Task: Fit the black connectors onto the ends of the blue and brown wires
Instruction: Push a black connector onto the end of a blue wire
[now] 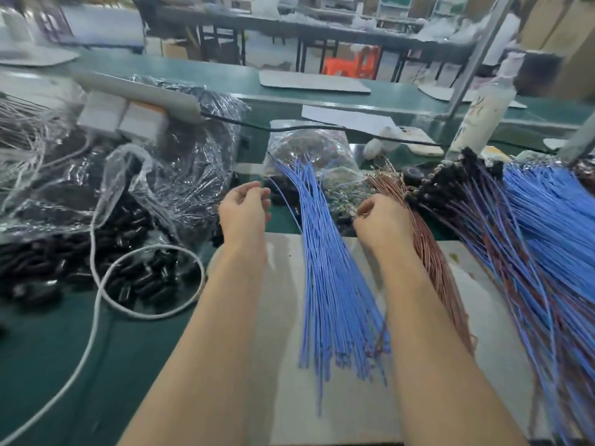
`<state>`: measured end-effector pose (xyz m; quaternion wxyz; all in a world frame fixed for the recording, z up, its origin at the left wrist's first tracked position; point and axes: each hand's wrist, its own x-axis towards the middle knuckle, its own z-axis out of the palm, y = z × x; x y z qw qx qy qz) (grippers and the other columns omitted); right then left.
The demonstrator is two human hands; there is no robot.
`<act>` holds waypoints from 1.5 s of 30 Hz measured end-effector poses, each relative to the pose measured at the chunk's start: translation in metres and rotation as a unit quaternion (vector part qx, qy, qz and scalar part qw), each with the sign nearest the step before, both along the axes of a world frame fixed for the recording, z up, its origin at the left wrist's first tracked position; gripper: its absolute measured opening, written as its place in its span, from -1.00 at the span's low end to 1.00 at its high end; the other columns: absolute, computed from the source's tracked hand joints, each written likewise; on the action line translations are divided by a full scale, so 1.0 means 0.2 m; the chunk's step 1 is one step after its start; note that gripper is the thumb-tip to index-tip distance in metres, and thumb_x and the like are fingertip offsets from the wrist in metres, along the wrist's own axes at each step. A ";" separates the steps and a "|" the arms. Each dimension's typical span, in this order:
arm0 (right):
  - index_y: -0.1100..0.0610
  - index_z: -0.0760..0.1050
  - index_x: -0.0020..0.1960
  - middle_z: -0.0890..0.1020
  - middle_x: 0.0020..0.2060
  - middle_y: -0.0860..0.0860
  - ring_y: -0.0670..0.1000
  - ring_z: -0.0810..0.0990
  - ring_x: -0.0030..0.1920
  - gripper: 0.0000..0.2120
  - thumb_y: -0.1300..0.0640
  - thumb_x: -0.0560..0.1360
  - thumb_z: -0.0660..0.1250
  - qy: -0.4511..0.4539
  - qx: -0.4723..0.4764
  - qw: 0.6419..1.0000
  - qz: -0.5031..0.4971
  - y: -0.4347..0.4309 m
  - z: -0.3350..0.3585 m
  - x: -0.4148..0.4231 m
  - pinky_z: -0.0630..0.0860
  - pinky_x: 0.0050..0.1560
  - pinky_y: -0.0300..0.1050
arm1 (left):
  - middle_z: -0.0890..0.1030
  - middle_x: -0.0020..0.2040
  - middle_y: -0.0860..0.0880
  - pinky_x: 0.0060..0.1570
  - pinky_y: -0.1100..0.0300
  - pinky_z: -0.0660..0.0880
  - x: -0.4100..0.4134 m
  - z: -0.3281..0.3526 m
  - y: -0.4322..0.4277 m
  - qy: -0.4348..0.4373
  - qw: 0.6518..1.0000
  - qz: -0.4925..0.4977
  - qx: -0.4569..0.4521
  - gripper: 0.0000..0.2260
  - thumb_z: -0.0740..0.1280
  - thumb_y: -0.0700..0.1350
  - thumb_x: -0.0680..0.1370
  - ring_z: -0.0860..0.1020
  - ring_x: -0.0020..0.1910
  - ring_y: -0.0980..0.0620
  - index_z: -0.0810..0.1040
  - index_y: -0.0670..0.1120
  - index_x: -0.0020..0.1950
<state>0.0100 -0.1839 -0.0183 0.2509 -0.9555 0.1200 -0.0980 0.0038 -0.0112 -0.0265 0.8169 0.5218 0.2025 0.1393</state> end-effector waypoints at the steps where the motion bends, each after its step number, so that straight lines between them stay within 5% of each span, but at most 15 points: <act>1: 0.09 0.52 0.07 0.54 0.10 0.09 0.06 0.49 -0.01 -0.82 0.25 0.49 0.30 -0.022 0.006 1.000 -0.001 0.02 0.00 0.00 0.40 -0.06 -0.12 | 0.58 -0.25 0.03 -0.35 0.31 0.40 0.01 0.01 0.00 0.001 1.000 0.000 -0.008 -0.83 0.22 -0.29 0.56 0.49 -0.33 0.16 0.50 -0.05 -0.11; 5: 0.12 0.57 0.11 0.55 0.10 0.12 0.10 0.53 0.09 -0.80 0.24 0.51 0.28 -0.104 0.017 0.990 0.094 0.18 0.03 0.01 0.50 0.16 0.02 | 0.59 -0.26 0.05 -0.35 0.32 0.43 0.03 0.05 0.00 -0.007 0.999 0.005 -0.035 -0.84 0.22 -0.28 0.56 0.50 -0.34 0.18 0.51 -0.05 -0.12; 11: -0.02 0.45 0.32 0.28 0.33 0.18 0.23 0.26 0.32 -0.61 0.20 0.52 0.22 0.059 -0.111 0.984 0.126 0.37 0.05 0.06 0.28 0.31 0.08 | 0.59 -0.25 0.06 -0.32 0.32 0.41 0.03 0.10 0.02 -0.034 0.999 0.008 -0.016 -0.85 0.20 -0.26 0.56 0.49 -0.32 0.17 0.49 -0.04 -0.08; 18: 0.09 0.47 0.27 0.28 0.34 0.19 0.23 0.26 0.33 -0.70 0.12 0.55 0.26 0.059 -0.112 0.987 0.099 0.41 0.02 0.09 0.26 0.32 0.10 | 0.58 -0.22 0.03 -0.33 0.33 0.40 0.04 0.11 0.03 -0.035 0.999 0.005 -0.006 -0.86 0.20 -0.28 0.56 0.49 -0.33 0.17 0.47 -0.05 -0.07; 22: 0.13 0.55 0.16 0.54 0.16 0.13 0.14 0.47 0.20 -0.75 0.04 0.55 0.29 -0.050 0.074 0.988 0.122 0.34 0.06 0.08 0.39 0.25 0.01 | 0.56 -0.18 0.01 -0.22 0.30 0.45 0.02 0.08 -0.03 -0.040 0.993 -0.018 0.106 -0.87 0.24 -0.28 0.55 0.51 -0.27 0.15 0.50 -0.07 0.00; 25: 0.12 0.60 -0.12 0.64 -0.23 -0.02 -0.08 0.58 -0.20 -0.84 0.04 0.53 0.34 -0.050 0.313 0.938 0.141 0.24 0.13 0.04 0.51 -0.13 -0.22 | 0.62 -0.12 0.01 -0.09 0.24 0.48 0.00 0.09 -0.11 -0.067 0.976 -0.110 0.177 -0.83 0.28 -0.27 0.53 0.57 -0.16 0.10 0.53 -0.03 0.03; 28: 0.14 0.58 -0.20 0.59 -0.43 -0.09 -0.18 0.49 -0.45 -0.79 0.01 0.51 0.38 -0.018 0.359 0.922 0.143 0.14 0.13 0.00 0.48 -0.29 -0.24 | 0.66 -0.02 -0.01 0.13 0.13 0.52 -0.02 0.11 -0.18 -0.062 0.949 -0.205 0.232 -0.85 0.31 -0.24 0.53 0.60 0.02 0.08 0.57 0.01 -0.02; 32: 0.20 0.49 -0.03 0.64 -0.28 0.04 -0.13 0.57 -0.41 -0.71 -0.02 0.47 0.42 -0.036 0.413 0.904 0.105 0.09 0.09 -0.05 0.52 -0.30 -0.21 | 0.67 -0.06 -0.04 0.04 0.16 0.55 -0.05 0.08 -0.21 -0.044 0.951 -0.202 0.229 -0.95 0.40 -0.13 0.51 0.62 -0.03 0.06 0.58 -0.04 -0.05; 34: 0.15 0.48 -0.05 0.65 -0.24 0.04 -0.14 0.59 -0.37 -0.74 -0.05 0.50 0.37 -0.049 0.361 0.925 0.111 0.11 0.05 -0.07 0.53 -0.28 -0.23 | 0.64 -0.13 -0.02 -0.13 0.27 0.54 -0.05 0.05 -0.19 -0.037 0.969 -0.162 0.181 -0.94 0.40 -0.15 0.51 0.60 -0.16 0.11 0.54 -0.04 -0.07; 36: 0.15 0.53 -0.04 0.65 -0.15 0.05 -0.03 0.62 -0.17 -0.75 -0.05 0.53 0.32 -0.041 0.190 0.970 0.145 0.15 0.01 -0.10 0.54 -0.07 -0.10 | 0.60 -0.18 -0.01 -0.26 0.32 0.50 -0.03 0.02 -0.14 -0.031 0.989 -0.106 0.097 -0.92 0.37 -0.18 0.53 0.56 -0.27 0.15 0.50 -0.08 -0.03; 39: 0.16 0.54 0.06 0.59 0.02 0.12 0.13 0.54 0.06 -0.76 0.00 0.53 0.30 -0.010 -0.040 0.980 0.196 0.26 -0.04 -0.14 0.44 0.08 -0.04 | 0.56 -0.22 0.00 -0.31 0.32 0.46 0.00 0.00 -0.06 -0.016 0.999 -0.028 -0.039 -0.94 0.34 -0.17 0.56 0.52 -0.32 0.17 0.46 -0.08 -0.03; 45: 0.17 0.44 0.20 0.45 0.14 0.13 0.16 0.45 0.18 -0.76 0.10 0.57 0.24 0.001 -0.103 0.980 0.169 0.32 -0.07 -0.14 0.40 0.11 -0.02 | 0.59 -0.26 -0.01 -0.35 0.36 0.49 -0.02 0.01 -0.09 0.002 0.979 -0.077 -0.190 -0.92 0.30 -0.21 0.57 0.55 -0.37 0.19 0.51 -0.12 -0.12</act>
